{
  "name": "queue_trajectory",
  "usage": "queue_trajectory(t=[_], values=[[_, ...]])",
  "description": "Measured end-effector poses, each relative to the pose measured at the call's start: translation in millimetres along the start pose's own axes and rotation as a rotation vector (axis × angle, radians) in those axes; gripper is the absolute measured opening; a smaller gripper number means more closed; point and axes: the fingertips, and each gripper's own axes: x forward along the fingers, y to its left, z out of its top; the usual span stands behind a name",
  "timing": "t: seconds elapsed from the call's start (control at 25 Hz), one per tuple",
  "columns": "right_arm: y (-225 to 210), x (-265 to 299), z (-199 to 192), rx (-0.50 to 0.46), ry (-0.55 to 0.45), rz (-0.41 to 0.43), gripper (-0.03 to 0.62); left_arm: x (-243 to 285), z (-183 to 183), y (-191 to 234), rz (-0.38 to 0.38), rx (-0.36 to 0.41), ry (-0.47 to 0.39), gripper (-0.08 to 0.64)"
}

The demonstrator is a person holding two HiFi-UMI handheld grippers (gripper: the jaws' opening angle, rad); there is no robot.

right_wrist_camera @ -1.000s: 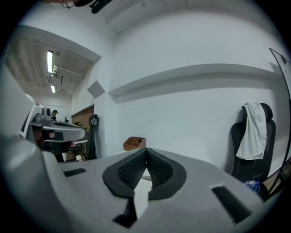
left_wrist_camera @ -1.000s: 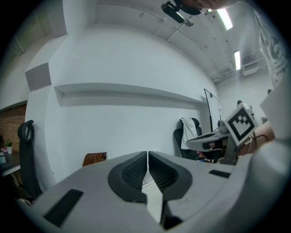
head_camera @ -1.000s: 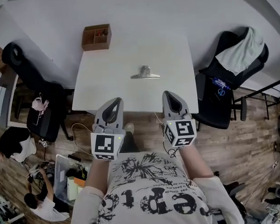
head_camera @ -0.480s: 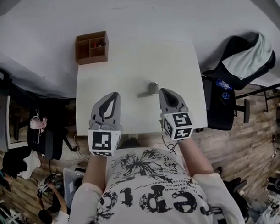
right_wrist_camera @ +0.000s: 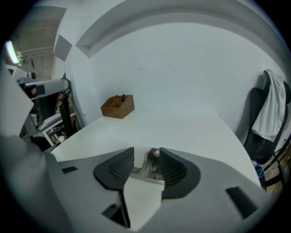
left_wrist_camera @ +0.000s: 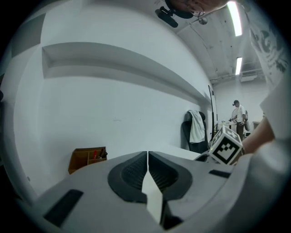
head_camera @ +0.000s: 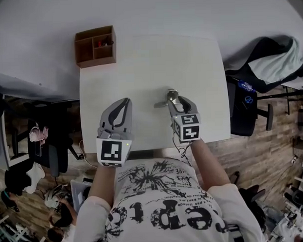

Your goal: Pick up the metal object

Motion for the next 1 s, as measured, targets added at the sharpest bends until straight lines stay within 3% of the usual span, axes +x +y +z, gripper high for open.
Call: queue_trajectory(t=[0.16,0.44,0.8,1.0], values=[[-8,26,-14,0.003,0.045,-0.064,0.24,7,-22,10,-0.011,-0.012,0.047,0.012],[-16,62,-38,0.034,0.132,-0.092,0.317,18,-52,22,-0.004,-0.002,0.1,0.012],[-22,81,-49,0.142,0.285,-0.071,0.301,17,-73,33,-0.001,-0.011,0.151,0.012],[-25,84,-52,0.132,0.349,-0.096,0.295,19,-78,36,0.0,-0.016,0.159,0.012]])
